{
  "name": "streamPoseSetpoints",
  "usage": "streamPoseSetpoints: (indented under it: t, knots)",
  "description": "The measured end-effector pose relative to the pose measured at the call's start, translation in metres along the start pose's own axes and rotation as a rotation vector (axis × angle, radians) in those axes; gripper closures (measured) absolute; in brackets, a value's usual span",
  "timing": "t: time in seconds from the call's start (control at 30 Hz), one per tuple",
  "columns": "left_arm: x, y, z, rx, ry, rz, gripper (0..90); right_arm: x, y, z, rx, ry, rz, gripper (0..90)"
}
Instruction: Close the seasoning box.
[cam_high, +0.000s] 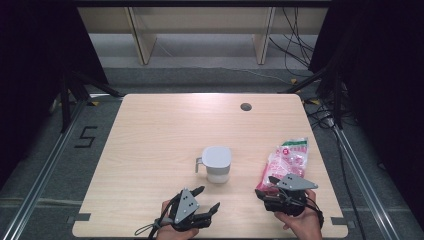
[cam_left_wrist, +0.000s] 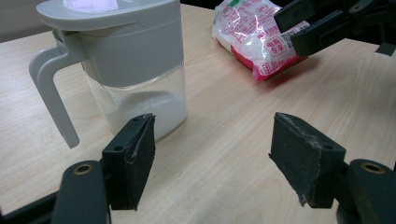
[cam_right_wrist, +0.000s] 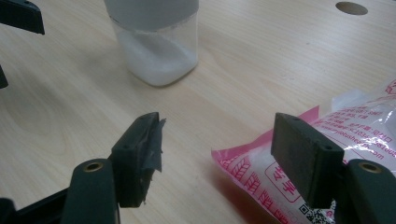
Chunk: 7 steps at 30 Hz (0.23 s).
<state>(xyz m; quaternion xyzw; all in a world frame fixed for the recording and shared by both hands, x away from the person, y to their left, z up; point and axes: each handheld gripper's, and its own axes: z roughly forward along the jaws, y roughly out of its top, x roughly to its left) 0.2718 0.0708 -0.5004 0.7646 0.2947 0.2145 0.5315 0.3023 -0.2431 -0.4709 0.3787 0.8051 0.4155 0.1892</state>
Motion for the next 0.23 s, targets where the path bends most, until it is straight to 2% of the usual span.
streamPoseSetpoints:
  t: [0.17, 0.23]
  knots:
    - [0.0004, 0.0006, -0.0012, 0.013, 0.004, 0.006, 30.3, -0.0001, 0.0, 0.0, -0.002, 0.001, 0.003, 34.1]
    - [-0.0004, 0.0002, -0.0003, 0.005, 0.001, -0.019, 30.3, -0.0002, 0.0001, -0.0001, -0.003, 0.002, 0.003, 34.1]
